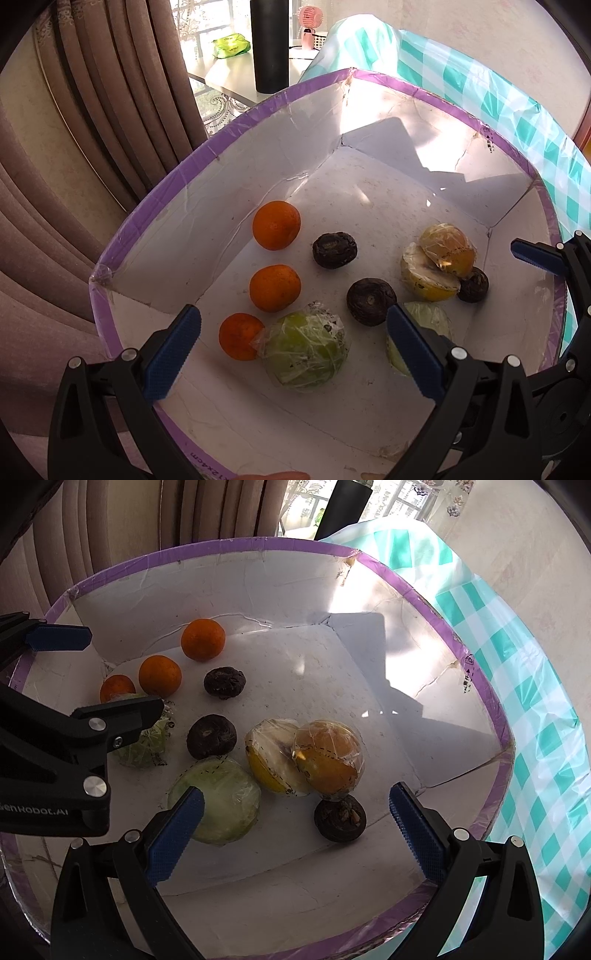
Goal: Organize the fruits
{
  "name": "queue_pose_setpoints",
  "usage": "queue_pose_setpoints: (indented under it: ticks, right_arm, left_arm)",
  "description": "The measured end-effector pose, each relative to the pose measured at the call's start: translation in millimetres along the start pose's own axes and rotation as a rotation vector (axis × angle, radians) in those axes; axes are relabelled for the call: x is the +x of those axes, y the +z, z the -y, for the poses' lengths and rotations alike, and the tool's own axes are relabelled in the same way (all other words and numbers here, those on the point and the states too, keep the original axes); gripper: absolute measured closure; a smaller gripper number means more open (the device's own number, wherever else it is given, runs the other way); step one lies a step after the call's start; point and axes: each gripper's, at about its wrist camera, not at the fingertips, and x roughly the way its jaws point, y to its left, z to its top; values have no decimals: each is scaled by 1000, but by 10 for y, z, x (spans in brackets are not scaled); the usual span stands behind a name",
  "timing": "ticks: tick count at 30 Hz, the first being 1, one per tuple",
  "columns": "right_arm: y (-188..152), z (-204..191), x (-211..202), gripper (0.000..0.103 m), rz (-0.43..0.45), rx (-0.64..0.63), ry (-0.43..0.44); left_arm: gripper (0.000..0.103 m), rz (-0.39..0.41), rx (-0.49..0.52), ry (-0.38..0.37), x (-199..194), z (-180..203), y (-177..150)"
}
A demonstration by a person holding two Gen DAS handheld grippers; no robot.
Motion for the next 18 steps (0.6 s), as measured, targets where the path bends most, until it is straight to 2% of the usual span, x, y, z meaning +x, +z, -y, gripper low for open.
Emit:
queue_pose_setpoints:
  ticks: [18]
  right_arm:
    - [-3,-2,5,5,2,-1,-3]
  left_arm:
    - [2,2,0,-2,-2,15,-1]
